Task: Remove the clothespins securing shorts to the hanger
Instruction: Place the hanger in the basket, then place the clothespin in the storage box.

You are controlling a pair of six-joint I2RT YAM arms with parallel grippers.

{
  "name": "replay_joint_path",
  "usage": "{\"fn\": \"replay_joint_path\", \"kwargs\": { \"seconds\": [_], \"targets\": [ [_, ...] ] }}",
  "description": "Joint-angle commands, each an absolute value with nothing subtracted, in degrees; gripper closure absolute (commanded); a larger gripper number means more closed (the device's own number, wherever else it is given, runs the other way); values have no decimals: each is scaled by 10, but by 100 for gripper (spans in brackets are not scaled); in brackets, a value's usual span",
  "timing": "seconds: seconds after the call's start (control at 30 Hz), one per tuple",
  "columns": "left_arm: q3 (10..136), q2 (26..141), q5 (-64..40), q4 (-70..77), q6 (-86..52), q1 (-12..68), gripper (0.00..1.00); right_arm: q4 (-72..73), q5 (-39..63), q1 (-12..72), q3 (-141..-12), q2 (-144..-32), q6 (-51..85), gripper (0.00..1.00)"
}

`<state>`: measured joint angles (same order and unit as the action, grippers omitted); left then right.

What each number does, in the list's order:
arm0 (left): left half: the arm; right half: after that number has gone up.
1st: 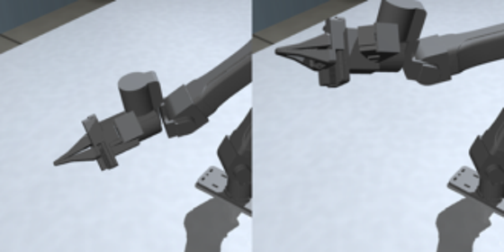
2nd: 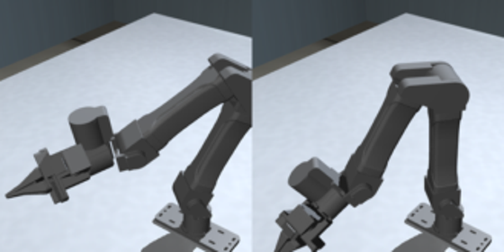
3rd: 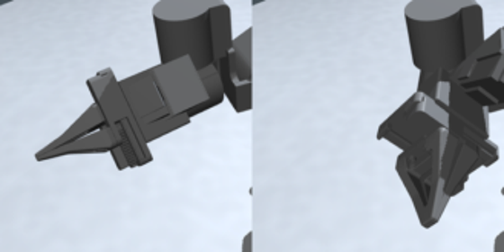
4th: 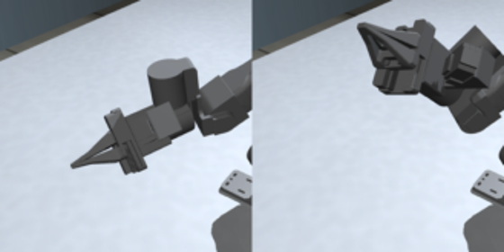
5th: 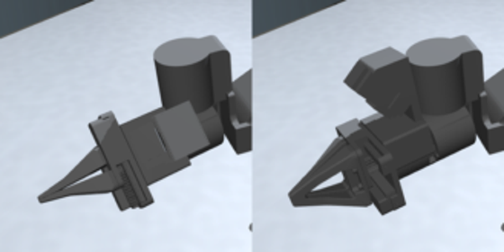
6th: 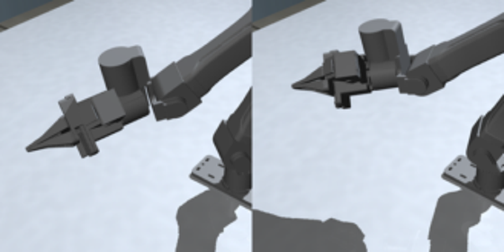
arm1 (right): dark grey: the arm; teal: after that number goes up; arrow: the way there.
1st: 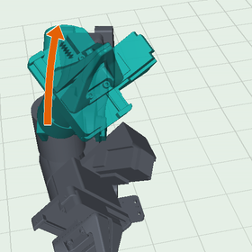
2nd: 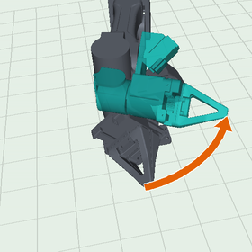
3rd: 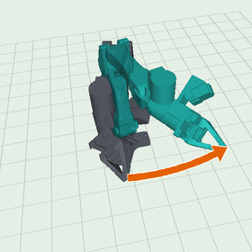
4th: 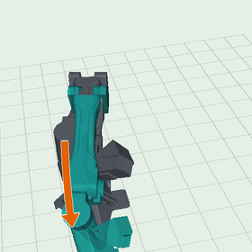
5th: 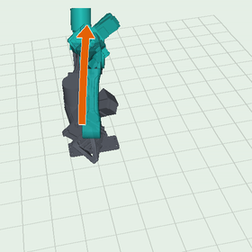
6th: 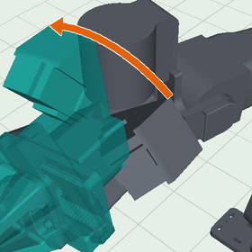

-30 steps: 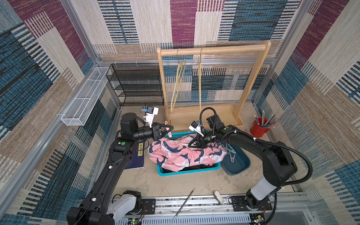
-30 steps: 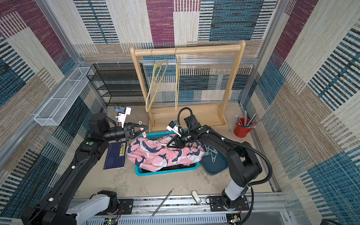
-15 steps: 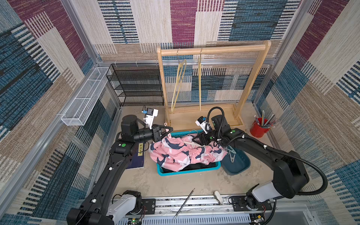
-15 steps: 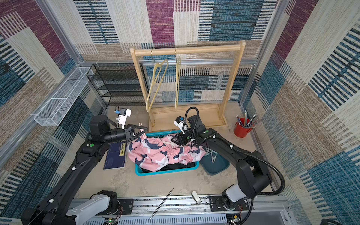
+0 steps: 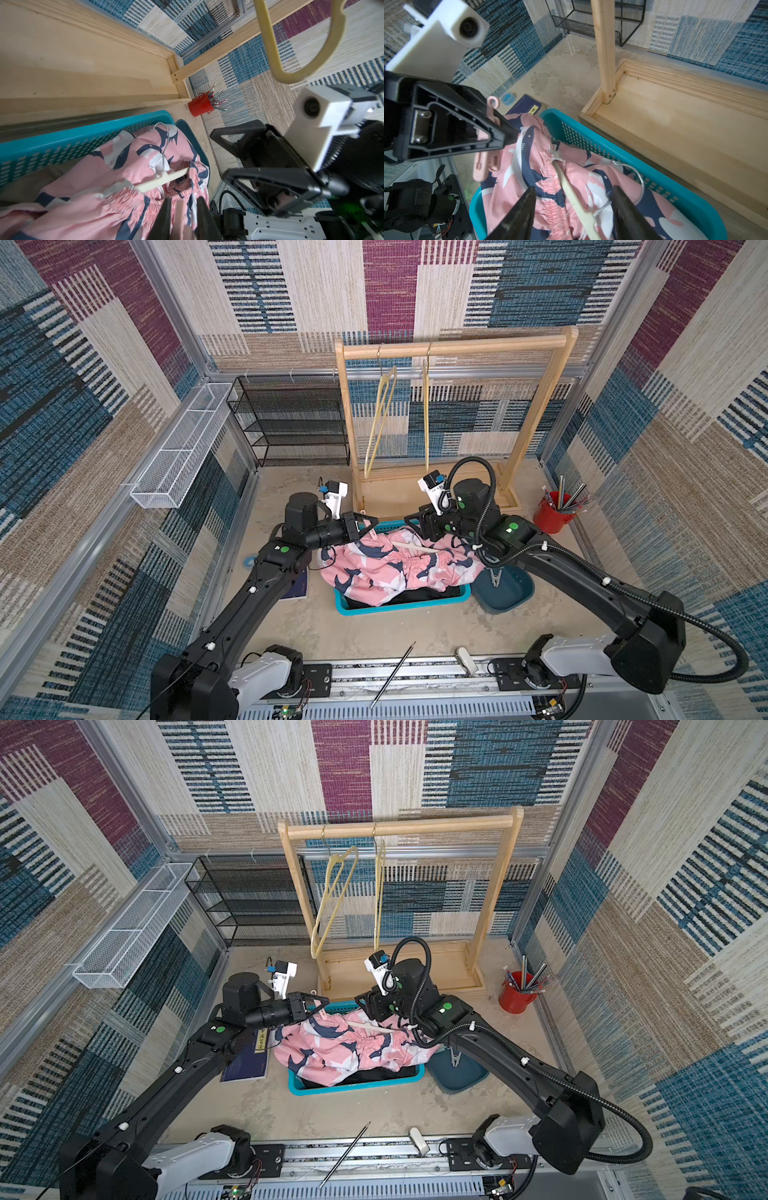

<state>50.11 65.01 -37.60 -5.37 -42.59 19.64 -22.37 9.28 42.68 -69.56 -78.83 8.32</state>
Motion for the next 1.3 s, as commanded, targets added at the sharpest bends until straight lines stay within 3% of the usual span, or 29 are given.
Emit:
{"fn": "replay_joint_path", "kwargs": {
  "seconds": [0.0,0.27,0.9,1.03,1.17,1.27],
  "targets": [
    [492,655,-302,-10,-478,206,100,-262,40,460,-717,-818,91,40],
    [501,681,-299,7,-486,219,100,-258,35,511,-762,-874,102,41],
    [495,684,-309,23,-487,227,100,-258,33,515,-835,-955,88,47],
    [500,687,-316,25,-487,228,100,-256,31,515,-839,-964,86,53],
    [495,687,-315,25,-486,229,100,-255,24,515,-843,-964,87,73],
    [493,688,-315,25,-484,228,100,-256,20,515,-848,-962,84,76]
  ]
}}
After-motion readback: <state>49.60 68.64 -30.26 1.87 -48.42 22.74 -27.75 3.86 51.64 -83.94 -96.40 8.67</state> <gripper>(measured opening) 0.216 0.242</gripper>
